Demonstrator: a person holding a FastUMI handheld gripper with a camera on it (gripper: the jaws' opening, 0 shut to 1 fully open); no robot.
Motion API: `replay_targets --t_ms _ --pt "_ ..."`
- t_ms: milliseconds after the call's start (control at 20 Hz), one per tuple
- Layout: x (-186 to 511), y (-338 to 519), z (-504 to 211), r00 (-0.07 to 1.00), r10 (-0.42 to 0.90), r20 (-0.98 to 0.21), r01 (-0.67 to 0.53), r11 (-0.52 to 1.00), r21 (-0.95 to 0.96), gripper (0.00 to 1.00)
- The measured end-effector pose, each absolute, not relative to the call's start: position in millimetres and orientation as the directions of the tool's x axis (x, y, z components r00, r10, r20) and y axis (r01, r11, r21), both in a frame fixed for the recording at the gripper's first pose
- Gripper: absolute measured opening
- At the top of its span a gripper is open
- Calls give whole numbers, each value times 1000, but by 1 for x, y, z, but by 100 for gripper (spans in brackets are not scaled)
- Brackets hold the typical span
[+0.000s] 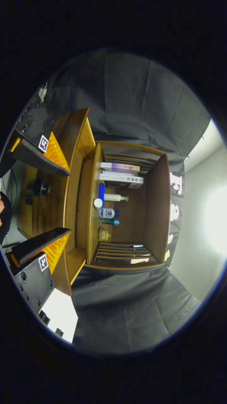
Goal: Pull open the drawer, take out the items inside it, and place them on the countertop above the cabinet.
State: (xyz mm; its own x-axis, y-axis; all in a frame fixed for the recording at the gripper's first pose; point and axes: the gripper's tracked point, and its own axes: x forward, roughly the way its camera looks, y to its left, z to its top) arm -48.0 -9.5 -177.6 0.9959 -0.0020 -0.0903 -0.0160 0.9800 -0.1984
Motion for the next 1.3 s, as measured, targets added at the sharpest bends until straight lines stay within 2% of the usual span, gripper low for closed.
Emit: replay_targets --t_ms 600,1300 --pt "-14 -17 -225 980 -72 -184 36 981 -191 100" --pt "3 -10 -230 978 -58 -202 16 980 -200 98"
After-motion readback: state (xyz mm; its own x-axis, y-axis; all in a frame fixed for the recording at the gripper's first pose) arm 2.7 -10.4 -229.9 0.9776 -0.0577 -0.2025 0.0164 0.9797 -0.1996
